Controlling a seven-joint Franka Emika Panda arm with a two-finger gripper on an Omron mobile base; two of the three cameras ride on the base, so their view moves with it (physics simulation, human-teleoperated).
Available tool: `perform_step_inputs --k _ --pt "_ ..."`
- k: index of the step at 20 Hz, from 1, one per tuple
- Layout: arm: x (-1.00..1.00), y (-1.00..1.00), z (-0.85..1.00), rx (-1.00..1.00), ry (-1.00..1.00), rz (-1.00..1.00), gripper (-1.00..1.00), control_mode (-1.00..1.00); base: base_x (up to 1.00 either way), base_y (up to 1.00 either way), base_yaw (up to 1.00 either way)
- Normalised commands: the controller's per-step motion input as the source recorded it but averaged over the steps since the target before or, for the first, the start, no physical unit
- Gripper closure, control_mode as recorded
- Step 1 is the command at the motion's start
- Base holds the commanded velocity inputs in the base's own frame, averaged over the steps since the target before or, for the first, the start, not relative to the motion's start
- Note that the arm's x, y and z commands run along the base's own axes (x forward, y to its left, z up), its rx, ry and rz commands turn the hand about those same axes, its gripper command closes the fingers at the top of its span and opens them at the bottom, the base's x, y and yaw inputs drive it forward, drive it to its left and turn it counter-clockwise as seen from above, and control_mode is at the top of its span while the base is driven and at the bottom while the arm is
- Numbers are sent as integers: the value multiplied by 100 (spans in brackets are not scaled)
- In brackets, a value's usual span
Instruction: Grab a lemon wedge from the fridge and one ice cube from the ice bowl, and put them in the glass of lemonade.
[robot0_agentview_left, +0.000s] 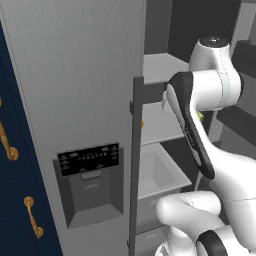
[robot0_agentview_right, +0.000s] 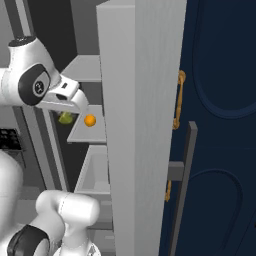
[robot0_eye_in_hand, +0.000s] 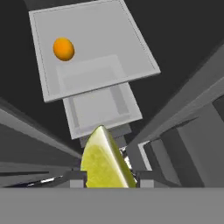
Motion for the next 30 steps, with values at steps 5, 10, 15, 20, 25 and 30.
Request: perform_step_inputs --k 5,10,15,20,25,30 --pt "-89 0 -36 5 13 -6 100 -100 0 0 0" --pt "-66 7 -1 4 0 0 100 -100 0 0 0" --pt "-1 0 0 0 0 0 100 -100 0 0 0" --pt "-5 0 0 0 0 0 100 100 -11 4 0" --pt "0 0 0 0 0 0 100 100 -100 53 0" --pt "0 0 0 0 0 0 100 100 -100 46 0"
